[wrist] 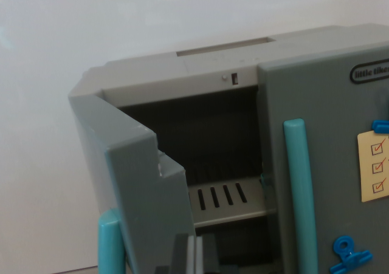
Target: Close fridge door
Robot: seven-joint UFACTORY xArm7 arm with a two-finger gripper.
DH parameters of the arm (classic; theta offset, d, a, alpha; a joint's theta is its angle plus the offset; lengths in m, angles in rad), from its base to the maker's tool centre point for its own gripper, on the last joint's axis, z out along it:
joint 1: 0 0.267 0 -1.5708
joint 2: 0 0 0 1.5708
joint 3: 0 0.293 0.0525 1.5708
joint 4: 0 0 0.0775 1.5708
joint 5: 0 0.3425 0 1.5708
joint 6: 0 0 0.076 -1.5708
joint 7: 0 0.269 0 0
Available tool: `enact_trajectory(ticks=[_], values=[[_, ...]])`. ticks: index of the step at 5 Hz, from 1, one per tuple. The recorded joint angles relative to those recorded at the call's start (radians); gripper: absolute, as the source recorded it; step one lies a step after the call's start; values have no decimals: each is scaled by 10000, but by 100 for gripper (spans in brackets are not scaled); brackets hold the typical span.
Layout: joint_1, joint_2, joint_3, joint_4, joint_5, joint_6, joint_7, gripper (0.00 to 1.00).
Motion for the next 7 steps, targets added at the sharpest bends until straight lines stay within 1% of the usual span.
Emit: enact_trajectory(ticks=[5, 6, 7], values=[[0, 4, 0, -29, 0, 0, 0, 100], [0, 69, 42, -166, 0, 0, 0, 100], [0, 69, 42, -166, 0, 0, 0, 100]])
